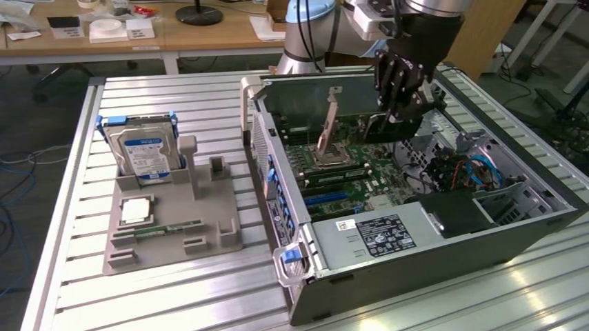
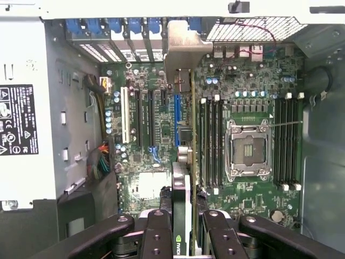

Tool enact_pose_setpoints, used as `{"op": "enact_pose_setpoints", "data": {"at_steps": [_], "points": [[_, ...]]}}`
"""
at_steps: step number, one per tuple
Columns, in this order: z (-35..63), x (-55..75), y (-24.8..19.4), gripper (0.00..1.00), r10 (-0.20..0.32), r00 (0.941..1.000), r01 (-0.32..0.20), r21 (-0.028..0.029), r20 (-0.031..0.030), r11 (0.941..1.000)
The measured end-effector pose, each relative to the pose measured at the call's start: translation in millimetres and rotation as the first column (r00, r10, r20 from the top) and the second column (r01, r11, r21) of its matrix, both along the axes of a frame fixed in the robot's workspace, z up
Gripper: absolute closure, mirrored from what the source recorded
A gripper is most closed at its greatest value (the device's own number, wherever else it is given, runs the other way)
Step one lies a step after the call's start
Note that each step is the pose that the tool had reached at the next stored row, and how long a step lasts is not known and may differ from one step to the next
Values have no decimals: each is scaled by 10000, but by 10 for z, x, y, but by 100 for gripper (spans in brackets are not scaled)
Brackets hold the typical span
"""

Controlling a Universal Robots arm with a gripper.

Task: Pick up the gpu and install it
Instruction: 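Insert the gpu into the slot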

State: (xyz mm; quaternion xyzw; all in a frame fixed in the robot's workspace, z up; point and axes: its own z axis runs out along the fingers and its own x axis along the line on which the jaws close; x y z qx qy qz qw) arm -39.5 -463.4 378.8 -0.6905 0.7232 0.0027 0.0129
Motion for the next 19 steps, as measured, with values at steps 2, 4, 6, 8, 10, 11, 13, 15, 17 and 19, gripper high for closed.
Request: {"op": "enact_pose_setpoints", "data": {"at_steps": [2, 4, 6, 8, 10, 11, 13, 15, 17, 19], "points": [[-11, -29, -1, 73, 0, 10000, 0, 0, 0, 10000], [-24, -58, 0, 73, -3, 10000, 3, -1, -1, 10000], [-41, -83, 0, 73, -8, 10000, 8, -1, -1, 10000], [-62, -112, 0, 73, -23, 10000, 23, -2, -1, 10000], [-77, -131, 0, 73, -39, 10000, 39, -2, -1, 10000], [-76, -131, 0, 73, -38, 10000, 38, -2, -1, 10000], [-77, -131, 0, 73, -38, 10000, 38, -3, -1, 10000], [-77, -131, 0, 73, -38, 10000, 38, -1, -1, 10000], [-133, -135, 1, 73, -37, 10000, 37, 4, -1, 10000], [-133, -135, 0, 73, -37, 10000, 37, 2, -1, 10000]]}}
